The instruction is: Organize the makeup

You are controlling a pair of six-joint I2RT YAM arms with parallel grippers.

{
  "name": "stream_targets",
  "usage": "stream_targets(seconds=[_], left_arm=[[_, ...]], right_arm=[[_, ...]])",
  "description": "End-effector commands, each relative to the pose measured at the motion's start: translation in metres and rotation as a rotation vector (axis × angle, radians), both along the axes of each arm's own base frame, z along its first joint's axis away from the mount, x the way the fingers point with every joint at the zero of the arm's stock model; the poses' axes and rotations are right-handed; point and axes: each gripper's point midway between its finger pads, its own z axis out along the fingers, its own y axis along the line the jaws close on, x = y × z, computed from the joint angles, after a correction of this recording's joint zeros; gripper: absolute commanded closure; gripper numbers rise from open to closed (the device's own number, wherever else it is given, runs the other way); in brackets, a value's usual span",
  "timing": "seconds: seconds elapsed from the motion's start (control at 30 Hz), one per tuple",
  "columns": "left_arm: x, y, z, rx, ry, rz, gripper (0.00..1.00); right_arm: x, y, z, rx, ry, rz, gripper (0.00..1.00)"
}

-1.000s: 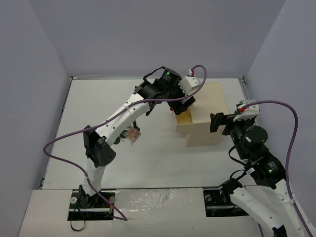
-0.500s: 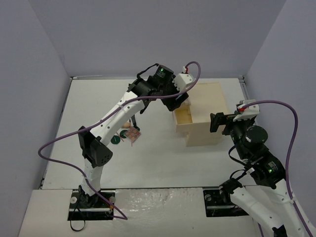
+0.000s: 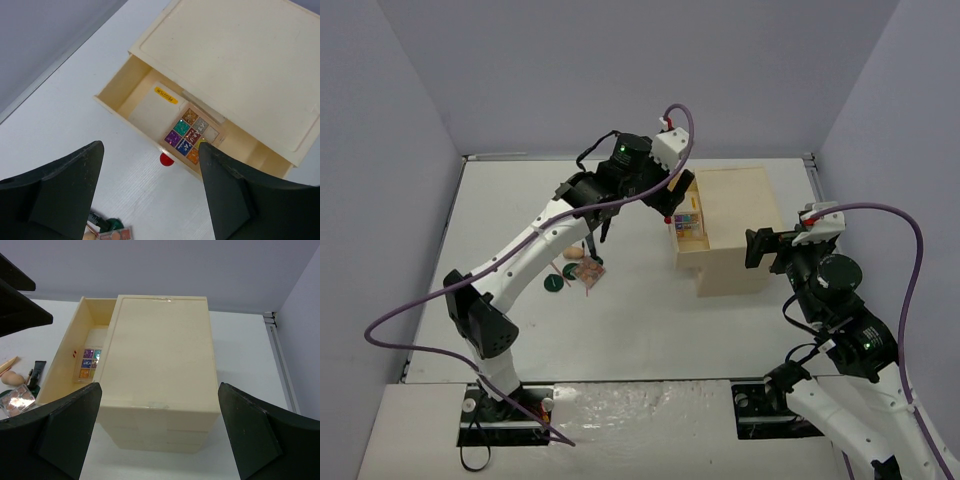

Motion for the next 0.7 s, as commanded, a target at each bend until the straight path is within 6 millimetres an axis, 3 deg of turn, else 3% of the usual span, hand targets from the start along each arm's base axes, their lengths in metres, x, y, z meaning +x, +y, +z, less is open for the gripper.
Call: stream_targets(seconds=[0.0, 0.07, 0.1, 0.17, 0.2, 0.27, 0.33, 0.43, 0.57, 0.67], left_arm=[[0.006, 0.034, 0.084, -0.243, -0.140, 0.226, 0.25], [0.010, 0.070, 0.073, -0.221, -0.125, 0.400, 0.21], [0.014, 0.088, 0.059, -0.185, -0.117, 0.488, 0.19], [0.007, 0.126, 0.040, -0.180, -0.059, 0.651, 0.18], [0.007, 0.128, 0.040, -0.181, -0.057, 0.657, 0.17], [-0.001, 0.170, -0.010, -0.163, 0.076, 0.821, 0.13], [-0.011, 0.192, -0.051, -0.144, 0.178, 0.914, 0.06], [-0.023, 0.207, -0.095, -0.120, 0.272, 1.001, 0.03], [-0.036, 0.213, -0.150, -0.119, 0.392, 1.120, 0.03], [-0.037, 0.212, -0.179, -0.152, 0.451, 1.207, 0.03]], right_arm=[[0.004, 0.003, 0.017, 0.032, -0.053, 0.003, 0.00], [0.003, 0.003, 0.017, 0.033, -0.055, 0.002, 0.00], [0.003, 0.003, 0.018, 0.036, -0.057, 0.003, 0.00], [0.003, 0.004, 0.019, 0.037, -0.058, 0.006, 0.00], [0.003, 0.004, 0.019, 0.037, -0.058, 0.009, 0.00], [0.004, 0.006, 0.018, 0.036, -0.053, 0.017, 0.00], [0.004, 0.008, 0.017, 0.035, -0.049, 0.024, 0.00], [0.006, 0.010, 0.014, 0.034, -0.041, 0.029, 0.00], [0.006, 0.011, 0.012, 0.034, -0.034, 0.032, 0.00], [0.007, 0.012, 0.010, 0.034, -0.030, 0.037, 0.00]])
